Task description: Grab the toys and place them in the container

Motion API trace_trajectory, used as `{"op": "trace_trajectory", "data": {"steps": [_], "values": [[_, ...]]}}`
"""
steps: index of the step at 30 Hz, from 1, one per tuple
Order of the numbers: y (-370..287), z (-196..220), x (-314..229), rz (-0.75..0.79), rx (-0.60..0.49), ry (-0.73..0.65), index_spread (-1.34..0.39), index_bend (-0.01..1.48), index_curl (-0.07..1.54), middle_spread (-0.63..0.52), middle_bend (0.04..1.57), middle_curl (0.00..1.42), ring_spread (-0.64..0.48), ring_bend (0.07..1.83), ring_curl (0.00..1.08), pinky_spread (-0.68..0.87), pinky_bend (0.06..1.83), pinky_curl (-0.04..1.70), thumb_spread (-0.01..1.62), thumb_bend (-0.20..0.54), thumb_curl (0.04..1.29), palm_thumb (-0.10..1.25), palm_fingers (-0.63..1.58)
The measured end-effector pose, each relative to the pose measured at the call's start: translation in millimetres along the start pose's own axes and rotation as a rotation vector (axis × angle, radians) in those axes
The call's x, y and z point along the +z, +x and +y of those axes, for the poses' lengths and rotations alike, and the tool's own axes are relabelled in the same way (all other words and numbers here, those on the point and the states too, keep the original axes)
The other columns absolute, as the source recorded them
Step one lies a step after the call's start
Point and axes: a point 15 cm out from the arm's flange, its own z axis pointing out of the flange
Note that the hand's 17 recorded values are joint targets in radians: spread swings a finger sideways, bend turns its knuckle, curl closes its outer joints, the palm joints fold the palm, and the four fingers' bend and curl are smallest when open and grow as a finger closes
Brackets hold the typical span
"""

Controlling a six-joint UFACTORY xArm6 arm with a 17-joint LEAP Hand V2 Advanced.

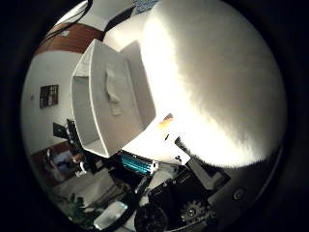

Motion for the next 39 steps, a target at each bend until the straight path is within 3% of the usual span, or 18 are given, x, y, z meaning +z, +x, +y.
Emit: {"op": "trace_trajectory", "data": {"steps": [19,29,39], "values": [[-121.6,13.8,-149.0,-0.004,-0.21,0.163,-0.29,1.1,0.99,-0.23,1.29,1.04,-0.28,1.36,0.91,-0.22,1.22,1.15,0.97,-0.019,0.57,0.9,0.92],[-232.5,-3.1,-189.9,-0.026,-0.381,0.194,-0.28,1.09,0.98,-0.23,1.25,1.06,-0.28,1.33,0.92,-0.23,1.21,1.17,0.97,-0.02,0.59,0.91,0.96],[-314.9,-4.1,-181.7,-0.009,-0.55,0.141,-0.29,1.05,0.99,-0.24,1.23,1.07,-0.29,1.3,0.95,-0.23,1.21,1.15,0.97,-0.02,0.6,0.91,0.97]]}}
